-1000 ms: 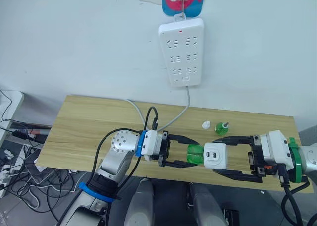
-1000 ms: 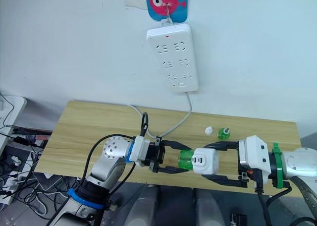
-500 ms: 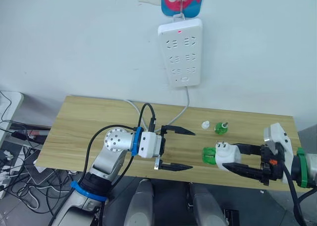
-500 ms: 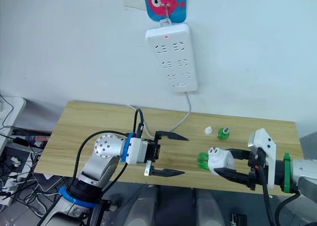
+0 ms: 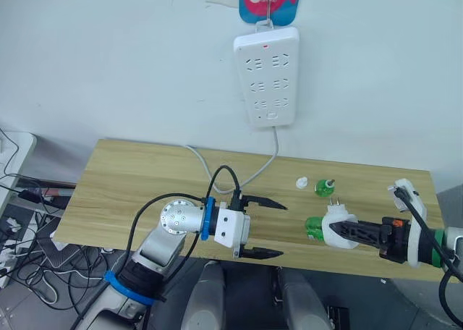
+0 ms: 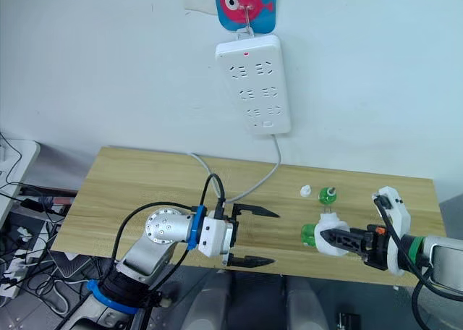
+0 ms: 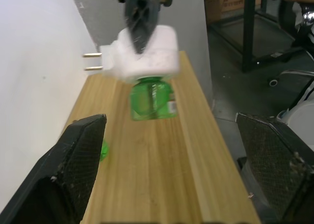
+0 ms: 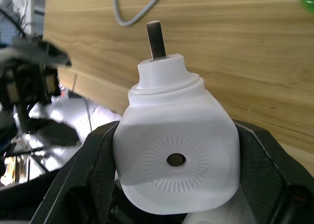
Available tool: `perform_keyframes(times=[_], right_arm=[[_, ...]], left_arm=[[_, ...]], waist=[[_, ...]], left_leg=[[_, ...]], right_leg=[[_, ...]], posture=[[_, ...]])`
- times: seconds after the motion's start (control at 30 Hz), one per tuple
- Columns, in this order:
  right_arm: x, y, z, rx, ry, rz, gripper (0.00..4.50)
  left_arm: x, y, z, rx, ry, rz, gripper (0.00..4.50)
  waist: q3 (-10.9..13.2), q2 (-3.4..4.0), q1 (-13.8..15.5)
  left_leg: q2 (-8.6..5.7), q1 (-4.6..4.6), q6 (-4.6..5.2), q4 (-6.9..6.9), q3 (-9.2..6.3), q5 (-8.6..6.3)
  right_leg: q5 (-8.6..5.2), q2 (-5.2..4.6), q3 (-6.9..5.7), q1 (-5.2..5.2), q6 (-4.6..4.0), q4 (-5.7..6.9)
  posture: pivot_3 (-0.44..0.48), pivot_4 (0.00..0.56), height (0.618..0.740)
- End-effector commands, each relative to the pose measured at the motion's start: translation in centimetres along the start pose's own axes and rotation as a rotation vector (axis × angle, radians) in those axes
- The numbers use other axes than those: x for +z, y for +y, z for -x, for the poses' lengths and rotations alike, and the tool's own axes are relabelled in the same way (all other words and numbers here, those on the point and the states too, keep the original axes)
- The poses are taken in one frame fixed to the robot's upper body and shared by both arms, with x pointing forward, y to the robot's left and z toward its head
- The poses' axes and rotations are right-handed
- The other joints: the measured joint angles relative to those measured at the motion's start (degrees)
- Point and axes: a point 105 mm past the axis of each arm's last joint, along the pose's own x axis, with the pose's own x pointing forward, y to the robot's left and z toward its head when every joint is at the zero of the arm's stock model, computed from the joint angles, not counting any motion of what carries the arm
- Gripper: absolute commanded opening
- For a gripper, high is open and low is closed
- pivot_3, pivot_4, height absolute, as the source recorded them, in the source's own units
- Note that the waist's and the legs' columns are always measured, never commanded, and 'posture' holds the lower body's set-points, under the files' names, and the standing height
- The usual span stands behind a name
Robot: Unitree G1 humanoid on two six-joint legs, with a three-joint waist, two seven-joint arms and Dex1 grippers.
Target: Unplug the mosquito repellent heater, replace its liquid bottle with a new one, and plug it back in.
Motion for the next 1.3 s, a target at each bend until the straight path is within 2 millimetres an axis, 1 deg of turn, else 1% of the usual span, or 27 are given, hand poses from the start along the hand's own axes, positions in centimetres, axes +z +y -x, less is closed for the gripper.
perform_keyframes(times=[0.03, 0.1, 0.3, 0.4, 0.53, 0.77, 0.9, 1.07, 1.1, 1.13, 1.3], right_arm=[[0.6, 0.9, -0.6, 0.020, -0.061, -0.018, 3.04], [0.4, 1.2, -0.8, 0.024, -0.061, -0.013, 3.04], [0.0, 2.1, -1.1, 0.042, -0.059, 0.001, 3.04], [0.0, 2.4, -1.2, 0.049, -0.062, 0.005, 3.04], [0.0, 2.8, -1.5, 0.065, -0.061, 0.013, 3.04], [0.0, 3.1, -1.9, 0.063, -0.059, 0.016, 3.04], [0.1, 3.2, -2.2, 0.064, -0.063, 0.017, 3.04], [0.1, 3.3, -2.3, 0.065, -0.065, 0.018, 3.04], [0.1, 3.3, -2.3, 0.065, -0.066, 0.018, 3.04], [0.0, 3.3, -2.3, 0.065, -0.064, 0.018, 3.04], [0.0, 3.3, -2.3, 0.064, -0.063, 0.013, 3.04]], left_arm=[[1.0, 0.0, -1.3, -0.010, -0.011, -0.001, 4.50], [0.9, 0.3, -1.8, -0.004, 0.008, 0.000, 4.50], [-0.2, 1.4, -2.8, 0.023, 0.079, -0.028, 4.50], [-0.4, 1.5, -3.2, 0.017, 0.084, -0.037, 4.50], [-1.1, 1.2, -3.8, -0.011, 0.104, -0.046, 4.50], [-1.4, 1.9, -5.2, -0.005, 0.122, -0.079, 4.50], [-1.7, 2.2, -5.5, -0.003, 0.150, -0.100, 4.50], [-2.1, 1.9, -5.6, -0.026, 0.174, -0.106, 4.50], [-2.2, 1.9, -5.6, -0.025, 0.176, -0.106, 4.12], [-2.3, 1.9, -5.6, -0.026, 0.180, -0.105, 3.96], [-2.2, 2.2, -5.8, -0.007, 0.179, -0.103, 2.34]], waist=[[0.0, 0.01, 0.0], [0.0, 0.02, -0.1], [0.0, 0.02, -0.1], [0.0, 0.02, -0.1], [0.0, 0.02, -0.1], [0.0, 0.02, -0.2], [0.0, 0.02, -0.3], [0.0, 0.02, -0.5], [0.0, 0.02, -0.5], [0.0, 0.02, -0.5], [0.0, 0.02, -0.6]], left_leg=[[0.00, 0.00, 0.00, 0.00, 0.00, 0.00], [-0.01, 0.00, 0.00, -0.01, 0.00, 0.00], [-0.01, 0.00, 0.00, -0.01, -0.01, 0.00], [0.00, 0.00, 0.00, -0.01, -0.01, 0.00], [0.00, 0.00, 0.00, -0.01, 0.00, 0.00], [-0.01, -0.02, 0.00, -0.01, -0.02, 0.00], [0.00, -0.01, 0.00, -0.01, -0.02, 0.00], [-0.01, -0.02, 0.00, -0.01, -0.03, 0.00], [-0.01, -0.02, 0.00, -0.01, -0.03, 0.00], [-0.01, -0.02, 0.00, -0.01, -0.03, 0.00], [0.00, -0.02, 0.00, -0.01, -0.05, 0.00]], right_leg=[[0.00, 0.00, 0.01, 0.00, 0.00, 0.00], [0.00, 0.00, 0.01, 0.00, 0.01, 0.00], [0.00, 0.01, 0.00, -0.01, 0.01, -0.01], [0.00, 0.01, 0.00, -0.01, 0.01, -0.01], [0.00, 0.01, 0.01, -0.01, 0.00, -0.01], [0.00, 0.00, 0.01, -0.01, 0.00, -0.01], [0.00, 0.00, 0.00, -0.01, 0.00, 0.00], [0.00, -0.01, 0.00, -0.01, 0.00, 0.00], [0.00, -0.01, 0.00, -0.01, 0.00, 0.00], [0.00, -0.01, 0.00, -0.01, 0.00, 0.00], [0.00, -0.01, -0.01, -0.01, 0.00, 0.00]], posture=[[0.150, 0.318, 0.740], [0.150, 0.318, 0.740], [0.141, 0.324, 0.740], [0.137, 0.329, 0.740], [0.137, 0.329, 0.740], [0.136, 0.336, 0.740], [0.135, 0.339, 0.740], [0.136, 0.339, 0.740], [0.133, 0.343, 0.740], [0.133, 0.343, 0.740], [0.134, 0.347, 0.740]])
